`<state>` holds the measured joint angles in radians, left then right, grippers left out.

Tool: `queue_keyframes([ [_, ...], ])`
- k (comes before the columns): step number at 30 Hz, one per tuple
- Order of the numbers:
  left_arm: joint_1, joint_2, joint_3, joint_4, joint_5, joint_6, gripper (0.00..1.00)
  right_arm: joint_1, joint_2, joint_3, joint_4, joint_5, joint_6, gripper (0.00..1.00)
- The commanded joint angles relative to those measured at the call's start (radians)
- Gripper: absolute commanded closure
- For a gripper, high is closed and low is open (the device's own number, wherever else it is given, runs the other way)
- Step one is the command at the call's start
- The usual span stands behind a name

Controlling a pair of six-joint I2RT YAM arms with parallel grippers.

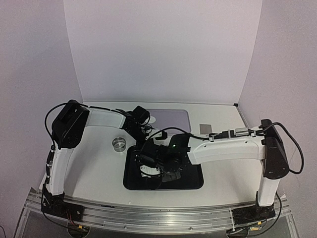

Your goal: Roll out the dumpling wrappers from the dough

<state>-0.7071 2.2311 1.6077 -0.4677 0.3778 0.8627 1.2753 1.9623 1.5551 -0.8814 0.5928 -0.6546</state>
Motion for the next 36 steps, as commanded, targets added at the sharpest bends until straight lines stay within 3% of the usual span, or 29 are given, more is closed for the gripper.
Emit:
queue_keyframes([
  [1,0.018,0.011,0.001,0.055,-0.122,0.068,1.00,0.023,-0.043,-0.129,-0.034,-0.066,0.024,1.00],
  [9,0.020,0.014,0.004,0.052,-0.117,0.068,1.00,0.114,-0.098,-0.234,-0.113,-0.125,0.141,1.00],
  [21,0.019,0.009,0.011,0.047,-0.121,0.073,1.00,0.002,0.027,-0.063,-0.044,-0.100,0.037,1.00],
  [28,0.024,0.013,0.005,0.050,-0.116,0.073,1.00,0.083,-0.063,-0.224,-0.081,-0.153,0.148,1.00],
  [36,0.034,0.017,0.001,0.052,-0.109,0.070,1.00,0.150,-0.078,-0.282,-0.146,-0.196,0.310,1.00],
])
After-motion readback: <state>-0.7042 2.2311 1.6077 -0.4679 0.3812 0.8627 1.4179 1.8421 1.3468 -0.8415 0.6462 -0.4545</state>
